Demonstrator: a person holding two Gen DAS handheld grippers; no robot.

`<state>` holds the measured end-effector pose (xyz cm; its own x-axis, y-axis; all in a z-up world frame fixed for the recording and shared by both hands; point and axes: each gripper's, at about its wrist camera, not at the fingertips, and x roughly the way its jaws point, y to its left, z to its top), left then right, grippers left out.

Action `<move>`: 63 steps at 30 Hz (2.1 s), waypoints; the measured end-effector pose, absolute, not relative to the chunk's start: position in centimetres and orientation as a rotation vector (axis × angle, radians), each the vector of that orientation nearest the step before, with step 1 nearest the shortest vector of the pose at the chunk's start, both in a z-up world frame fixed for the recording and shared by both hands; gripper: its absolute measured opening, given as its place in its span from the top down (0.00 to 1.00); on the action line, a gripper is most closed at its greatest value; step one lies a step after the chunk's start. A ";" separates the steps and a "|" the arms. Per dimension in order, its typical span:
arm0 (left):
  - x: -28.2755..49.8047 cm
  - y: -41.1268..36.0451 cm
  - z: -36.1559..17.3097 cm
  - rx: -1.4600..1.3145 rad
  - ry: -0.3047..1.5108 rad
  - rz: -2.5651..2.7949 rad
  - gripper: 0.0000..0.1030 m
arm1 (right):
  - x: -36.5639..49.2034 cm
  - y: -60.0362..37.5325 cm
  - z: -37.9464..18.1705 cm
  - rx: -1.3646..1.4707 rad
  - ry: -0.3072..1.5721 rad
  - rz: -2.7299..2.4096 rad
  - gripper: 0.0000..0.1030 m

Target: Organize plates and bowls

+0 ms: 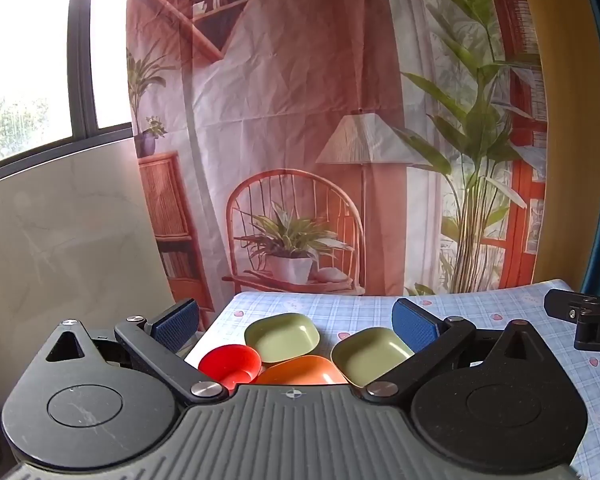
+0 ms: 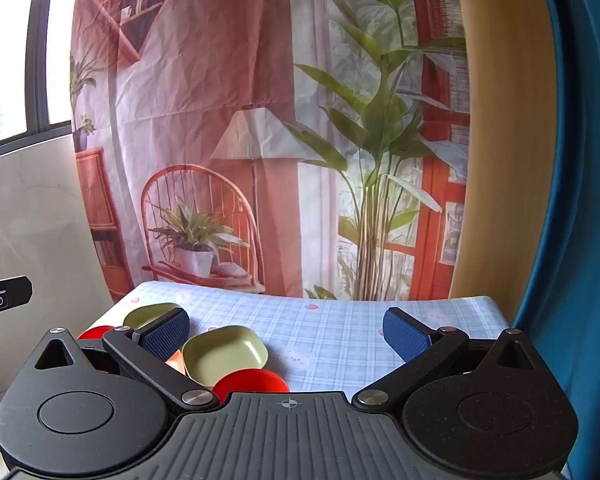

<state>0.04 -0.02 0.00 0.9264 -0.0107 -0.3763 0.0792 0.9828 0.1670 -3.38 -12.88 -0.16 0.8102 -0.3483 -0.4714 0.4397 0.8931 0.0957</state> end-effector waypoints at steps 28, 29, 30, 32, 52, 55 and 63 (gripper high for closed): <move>0.0 0.0 -0.2 0.171 0.393 -0.037 0.00 | -3.5 -12.7 -0.2 0.208 0.461 -0.418 0.00; 0.0 0.0 -0.3 0.170 0.393 -0.036 0.00 | -3.4 -12.7 -0.2 0.208 0.460 -0.418 0.00; 0.0 0.0 -0.3 0.169 0.392 -0.034 0.00 | -3.4 -12.7 -0.2 0.208 0.460 -0.417 0.00; 0.0 0.0 -0.3 0.167 0.392 -0.032 0.00 | -3.4 -12.7 -0.1 0.207 0.460 -0.418 0.00; 0.0 0.1 -0.7 0.145 0.399 -0.032 0.00 | -3.3 -12.7 -0.1 0.205 0.461 -0.417 0.00; 0.0 0.1 -0.7 0.145 0.399 -0.031 0.00 | -3.4 -12.7 -0.1 0.205 0.461 -0.417 0.00; 0.0 0.1 -0.8 0.145 0.398 -0.032 0.00 | -3.4 -12.7 -0.1 0.205 0.460 -0.417 0.00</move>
<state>-0.04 0.13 -0.84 0.9214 -0.0023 -0.3886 0.0590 0.9892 0.1342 -3.39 -12.65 -0.12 0.8139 -0.3423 -0.4694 0.4332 0.8960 0.0977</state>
